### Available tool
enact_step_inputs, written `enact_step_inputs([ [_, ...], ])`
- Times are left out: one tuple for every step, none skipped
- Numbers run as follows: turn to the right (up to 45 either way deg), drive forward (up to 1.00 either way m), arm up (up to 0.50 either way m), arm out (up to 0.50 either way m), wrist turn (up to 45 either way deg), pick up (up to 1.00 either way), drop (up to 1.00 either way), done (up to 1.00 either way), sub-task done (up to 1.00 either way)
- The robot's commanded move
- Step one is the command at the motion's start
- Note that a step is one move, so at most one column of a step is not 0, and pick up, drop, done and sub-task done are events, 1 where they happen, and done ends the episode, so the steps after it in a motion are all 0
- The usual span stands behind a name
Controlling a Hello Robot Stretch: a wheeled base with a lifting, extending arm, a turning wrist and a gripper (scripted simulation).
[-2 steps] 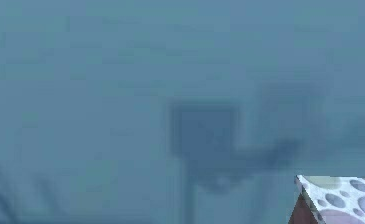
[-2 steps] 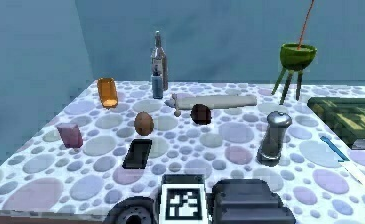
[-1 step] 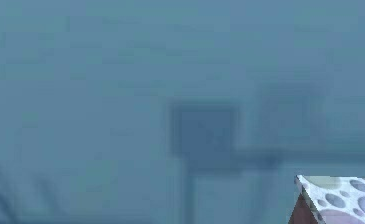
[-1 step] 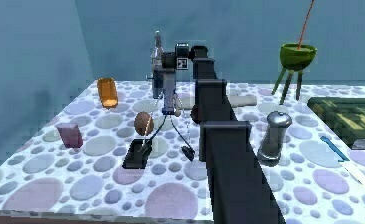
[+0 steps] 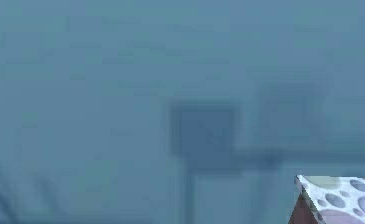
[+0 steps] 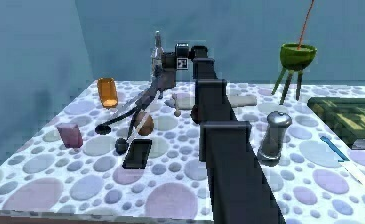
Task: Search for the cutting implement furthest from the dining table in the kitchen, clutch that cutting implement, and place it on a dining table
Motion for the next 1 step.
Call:
enact_step_inputs([
  [0.0,0.0,0.0,0.0,45.0,0.0,0.0,0.0,0.0],
])
